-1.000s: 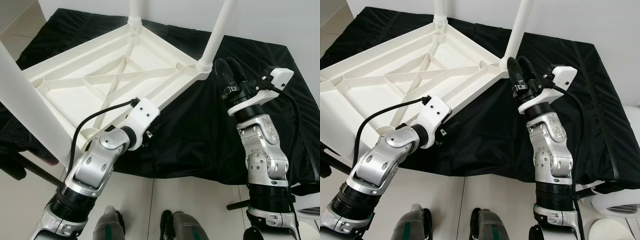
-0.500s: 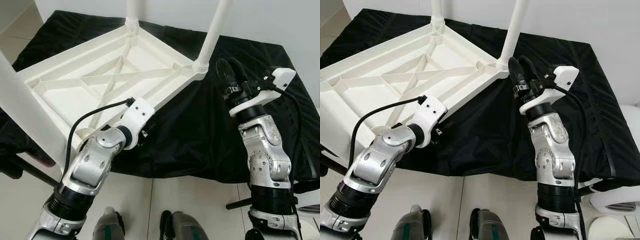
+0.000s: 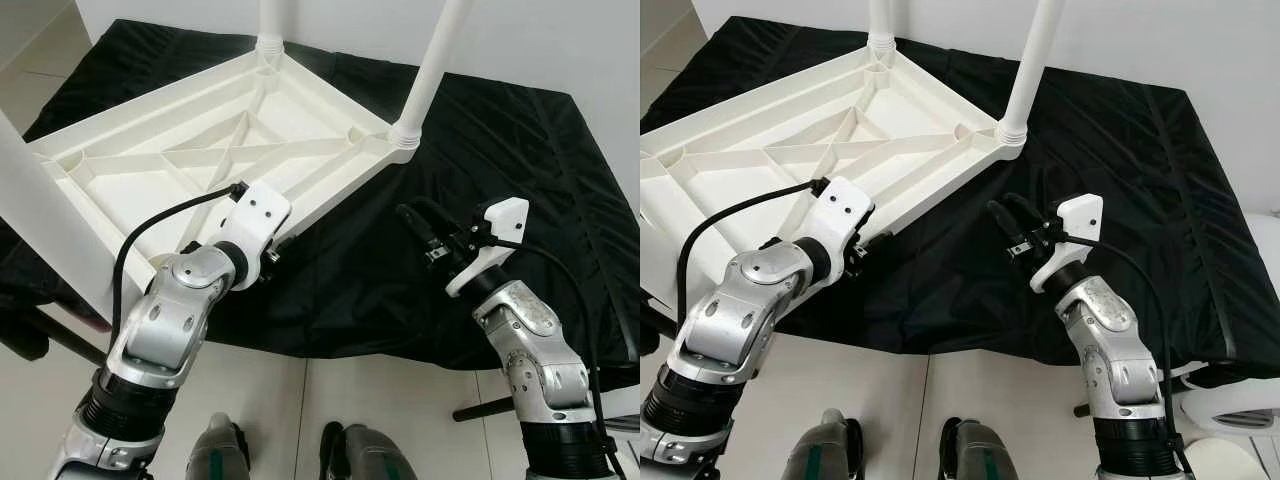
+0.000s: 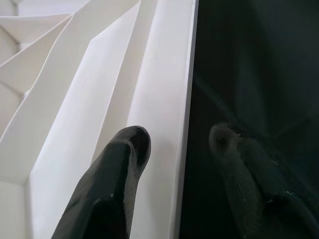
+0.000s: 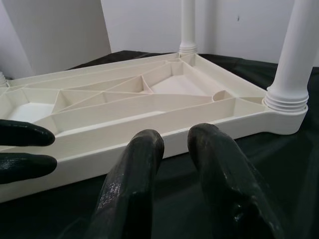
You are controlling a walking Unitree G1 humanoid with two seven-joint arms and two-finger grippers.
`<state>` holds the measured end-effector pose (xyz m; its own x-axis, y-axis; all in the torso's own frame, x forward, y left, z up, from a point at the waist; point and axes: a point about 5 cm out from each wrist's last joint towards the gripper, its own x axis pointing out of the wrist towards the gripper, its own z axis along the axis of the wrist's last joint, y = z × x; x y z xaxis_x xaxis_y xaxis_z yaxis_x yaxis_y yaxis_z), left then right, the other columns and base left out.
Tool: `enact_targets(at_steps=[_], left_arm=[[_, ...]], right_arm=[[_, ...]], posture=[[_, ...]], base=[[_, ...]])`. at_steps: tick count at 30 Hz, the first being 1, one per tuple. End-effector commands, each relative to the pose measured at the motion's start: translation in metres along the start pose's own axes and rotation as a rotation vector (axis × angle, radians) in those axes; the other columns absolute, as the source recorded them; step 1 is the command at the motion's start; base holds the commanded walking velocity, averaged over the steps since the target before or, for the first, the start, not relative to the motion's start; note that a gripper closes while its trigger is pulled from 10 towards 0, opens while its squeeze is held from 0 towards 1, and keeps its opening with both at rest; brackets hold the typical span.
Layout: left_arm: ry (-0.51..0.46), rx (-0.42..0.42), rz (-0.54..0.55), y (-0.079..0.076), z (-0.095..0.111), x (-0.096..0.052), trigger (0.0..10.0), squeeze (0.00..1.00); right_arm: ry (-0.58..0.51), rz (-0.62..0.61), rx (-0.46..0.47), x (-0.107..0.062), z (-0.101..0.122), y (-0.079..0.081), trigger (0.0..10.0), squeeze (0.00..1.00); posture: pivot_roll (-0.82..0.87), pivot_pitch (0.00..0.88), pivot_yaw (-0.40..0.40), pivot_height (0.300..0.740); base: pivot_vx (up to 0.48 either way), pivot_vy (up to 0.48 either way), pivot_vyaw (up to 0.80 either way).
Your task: Building children table
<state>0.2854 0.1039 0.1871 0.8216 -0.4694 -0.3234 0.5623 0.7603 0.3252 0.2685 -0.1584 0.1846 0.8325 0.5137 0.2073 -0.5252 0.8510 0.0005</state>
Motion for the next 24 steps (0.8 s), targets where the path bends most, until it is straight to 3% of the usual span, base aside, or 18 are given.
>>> enact_targets(at_steps=[1, 10, 12, 17, 18, 22, 23, 24], left_arm=[[0.037, 0.025, 0.036, 0.0, -0.005, 0.001, 10.0, 0.0], [0.124, 0.077, 0.006, -0.005, -0.023, 0.001, 10.0, 0.0], [0.183, 0.081, 0.006, -0.006, -0.033, 0.002, 10.0, 0.0], [0.193, 0.089, 0.011, -0.005, -0.034, 0.002, 10.0, 0.0], [0.204, 0.11, 0.04, 0.0, -0.034, 0.002, 8.6, 0.0], [0.208, 0.124, 0.053, 0.003, -0.034, 0.001, 8.7, 0.0], [0.21, 0.136, 0.054, 0.004, -0.034, 0.0, 5.3, 0.0], [0.211, 0.146, 0.053, 0.004, -0.034, -0.001, 6.9, 0.0]], right_arm=[[0.019, 0.009, -0.009, -0.002, -0.001, 0.001, 10.0, 0.0], [0.021, 0.022, 0.0, -0.007, 0.001, 0.002, 10.0, 0.0], [0.043, 0.061, -0.008, -0.014, 0.0, 0.006, 10.0, 0.0], [0.049, 0.064, -0.01, -0.016, -0.001, 0.006, 10.0, 0.0], [0.048, 0.06, -0.009, -0.017, -0.001, 0.006, 10.0, 0.0], [0.047, 0.058, -0.007, -0.017, -0.001, 0.006, 10.0, 0.0], [0.046, 0.057, -0.005, -0.017, -0.001, 0.006, 10.0, 0.0], [0.046, 0.056, -0.005, -0.017, -0.001, 0.006, 10.0, 0.0]], posture=[[0.02, 0.103, -0.053, 0.74], [0.02, 0.106, -0.046, 0.74], [0.01, 0.106, -0.039, 0.74], [0.01, 0.106, -0.036, 0.74], [0.01, 0.108, -0.034, 0.74], [0.01, 0.109, -0.033, 0.74], [0.01, 0.11, -0.032, 0.74], [0.01, 0.11, -0.032, 0.74]], base=[[0.0, 0.0, 0.0], [0.0, 0.0, 0.0], [0.0, 0.0, 0.0], [0.0, 0.0, 0.0], [0.0, 0.0, 0.0], [0.0, 0.0, 0.0], [0.0, 0.0, 0.0], [0.0, 0.0, 0.0]])
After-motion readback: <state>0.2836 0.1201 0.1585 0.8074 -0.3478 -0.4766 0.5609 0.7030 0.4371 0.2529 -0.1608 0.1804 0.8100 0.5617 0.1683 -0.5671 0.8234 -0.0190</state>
